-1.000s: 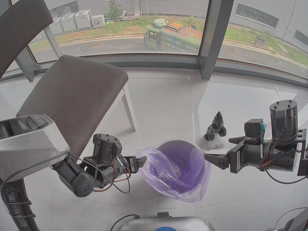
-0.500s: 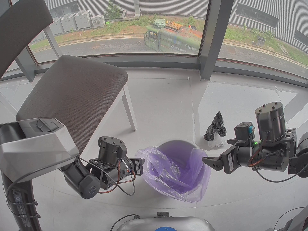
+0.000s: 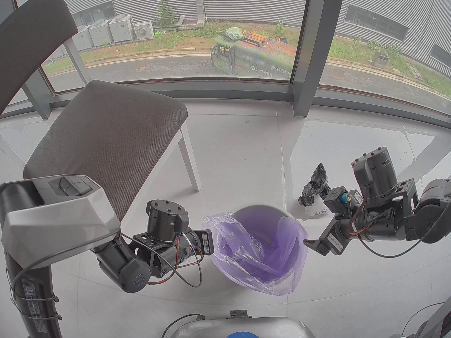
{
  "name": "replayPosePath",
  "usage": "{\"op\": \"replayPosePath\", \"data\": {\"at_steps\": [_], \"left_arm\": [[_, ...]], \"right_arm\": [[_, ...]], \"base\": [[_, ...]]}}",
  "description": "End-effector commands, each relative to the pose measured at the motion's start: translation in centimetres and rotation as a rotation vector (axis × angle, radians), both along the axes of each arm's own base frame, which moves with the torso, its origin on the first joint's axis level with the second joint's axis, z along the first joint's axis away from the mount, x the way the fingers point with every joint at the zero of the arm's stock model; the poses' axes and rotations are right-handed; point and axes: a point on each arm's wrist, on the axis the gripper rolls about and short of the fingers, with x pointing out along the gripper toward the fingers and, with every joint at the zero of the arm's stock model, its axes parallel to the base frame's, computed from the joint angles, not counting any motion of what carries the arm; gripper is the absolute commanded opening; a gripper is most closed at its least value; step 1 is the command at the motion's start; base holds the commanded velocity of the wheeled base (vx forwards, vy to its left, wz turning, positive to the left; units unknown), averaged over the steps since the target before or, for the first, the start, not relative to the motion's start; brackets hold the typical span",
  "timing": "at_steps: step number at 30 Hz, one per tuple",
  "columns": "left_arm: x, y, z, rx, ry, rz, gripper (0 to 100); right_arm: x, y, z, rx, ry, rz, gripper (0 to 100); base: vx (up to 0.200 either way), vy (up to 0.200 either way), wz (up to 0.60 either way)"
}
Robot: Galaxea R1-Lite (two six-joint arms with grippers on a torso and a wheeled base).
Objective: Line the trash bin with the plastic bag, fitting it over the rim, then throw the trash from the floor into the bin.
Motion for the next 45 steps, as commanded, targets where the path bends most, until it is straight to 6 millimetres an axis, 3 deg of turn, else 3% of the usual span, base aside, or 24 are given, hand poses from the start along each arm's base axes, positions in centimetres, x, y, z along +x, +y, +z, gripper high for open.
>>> {"op": "replayPosePath", "data": {"at_steps": [1,4,5,9,32,33,45], "left_arm": [[-0.3,-0.4,0.4,-0.006,-0.014,-0.012,0],[-0.3,-0.5,0.5,-0.009,-0.017,-0.015,0],[-0.6,-0.9,0.9,-0.019,-0.033,-0.03,0],[-0.7,-1.1,1.1,-0.024,-0.039,-0.034,0],[-1.0,-0.8,1.6,-0.028,-0.047,-0.029,0],[-1.0,-0.8,1.7,-0.032,-0.052,-0.029,0],[-0.6,-0.4,1.1,-0.039,-0.058,-0.019,0]], "right_arm": [[1.5,-1.2,-1.2,-0.083,0.022,-0.002,100],[1.6,-1.3,-1.4,-0.093,0.029,0.0,100],[2.5,-1.1,-2.6,-0.129,0.052,0.013,100],[3.6,-0.5,-3.7,-0.151,0.06,0.03,100],[6.5,1.4,-5.4,-0.154,0.038,0.049,100],[6.6,1.5,-5.4,-0.158,0.036,0.054,0],[7.0,1.2,-5.5,-0.151,0.04,0.034,0]], "base": [[0.0,0.0,0.0],[0.0,0.0,0.0],[0.0,0.0,0.0],[0.0,0.0,0.0],[0.0,0.0,0.0],[0.0,0.0,0.0],[0.0,0.0,0.0]]}}
